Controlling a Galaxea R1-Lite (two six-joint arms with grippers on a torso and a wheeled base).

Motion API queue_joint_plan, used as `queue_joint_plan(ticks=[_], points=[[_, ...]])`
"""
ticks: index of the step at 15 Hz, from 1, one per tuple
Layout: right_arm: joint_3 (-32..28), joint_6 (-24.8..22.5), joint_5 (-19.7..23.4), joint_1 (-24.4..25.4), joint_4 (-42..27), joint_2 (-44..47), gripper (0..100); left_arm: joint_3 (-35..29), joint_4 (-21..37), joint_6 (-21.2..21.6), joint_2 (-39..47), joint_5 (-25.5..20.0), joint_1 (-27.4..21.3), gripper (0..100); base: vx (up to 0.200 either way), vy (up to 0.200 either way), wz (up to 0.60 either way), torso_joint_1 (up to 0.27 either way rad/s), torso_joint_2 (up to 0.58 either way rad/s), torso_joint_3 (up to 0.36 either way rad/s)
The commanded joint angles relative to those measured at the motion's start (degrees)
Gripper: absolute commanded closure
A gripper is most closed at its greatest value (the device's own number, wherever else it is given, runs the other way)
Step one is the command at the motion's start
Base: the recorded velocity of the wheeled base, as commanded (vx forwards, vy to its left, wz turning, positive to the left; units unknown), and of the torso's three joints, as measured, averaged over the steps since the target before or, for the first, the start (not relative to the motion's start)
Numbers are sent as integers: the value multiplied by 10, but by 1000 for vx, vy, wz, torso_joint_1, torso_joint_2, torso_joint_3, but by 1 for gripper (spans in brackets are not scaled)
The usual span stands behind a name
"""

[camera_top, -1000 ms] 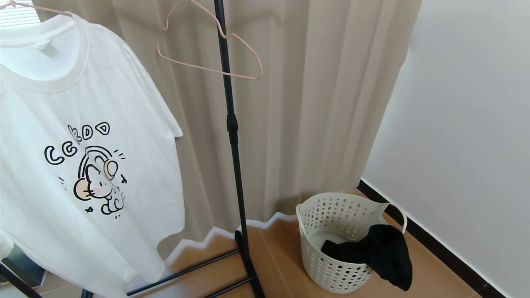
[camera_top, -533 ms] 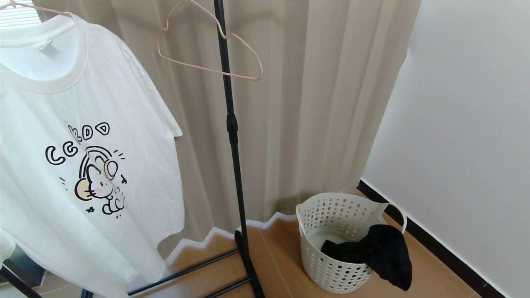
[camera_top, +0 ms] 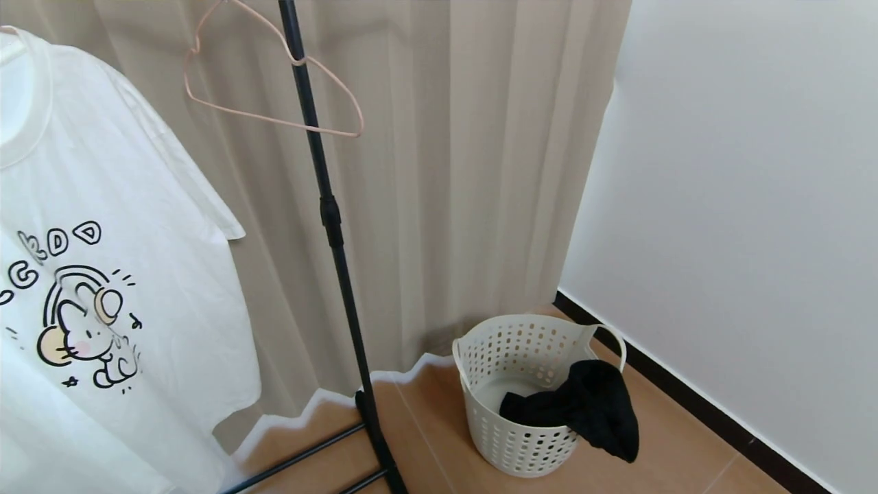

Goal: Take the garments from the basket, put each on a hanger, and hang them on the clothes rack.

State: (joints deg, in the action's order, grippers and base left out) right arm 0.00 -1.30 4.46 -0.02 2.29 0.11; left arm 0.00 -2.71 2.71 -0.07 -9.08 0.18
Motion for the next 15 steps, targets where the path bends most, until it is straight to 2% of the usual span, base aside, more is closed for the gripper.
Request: queue_joint_plan(ticks=[1, 9, 11, 12, 15], points=[[0, 0, 0, 1, 0, 0, 0, 0, -1, 0, 1, -1, 1, 0, 0, -200, 0, 2, 2, 2], [0, -1, 0, 1, 0, 0, 0, 0, -1, 0, 1, -1, 1, 0, 0, -200, 0, 4, 4, 3], [0, -1, 0, 1, 0, 0, 0, 0, -1, 0, 1, -1, 1, 0, 200, -200, 0, 2, 2, 7], [0, -1, 0, 1, 1, 0, 0, 0, -1, 0, 1, -1, 1, 0, 200, 0, 0, 2, 2, 2], [0, -1, 0, 1, 0, 0, 0, 0, -1, -2, 1, 0, 1, 0, 0, 0, 0, 0, 0, 0]])
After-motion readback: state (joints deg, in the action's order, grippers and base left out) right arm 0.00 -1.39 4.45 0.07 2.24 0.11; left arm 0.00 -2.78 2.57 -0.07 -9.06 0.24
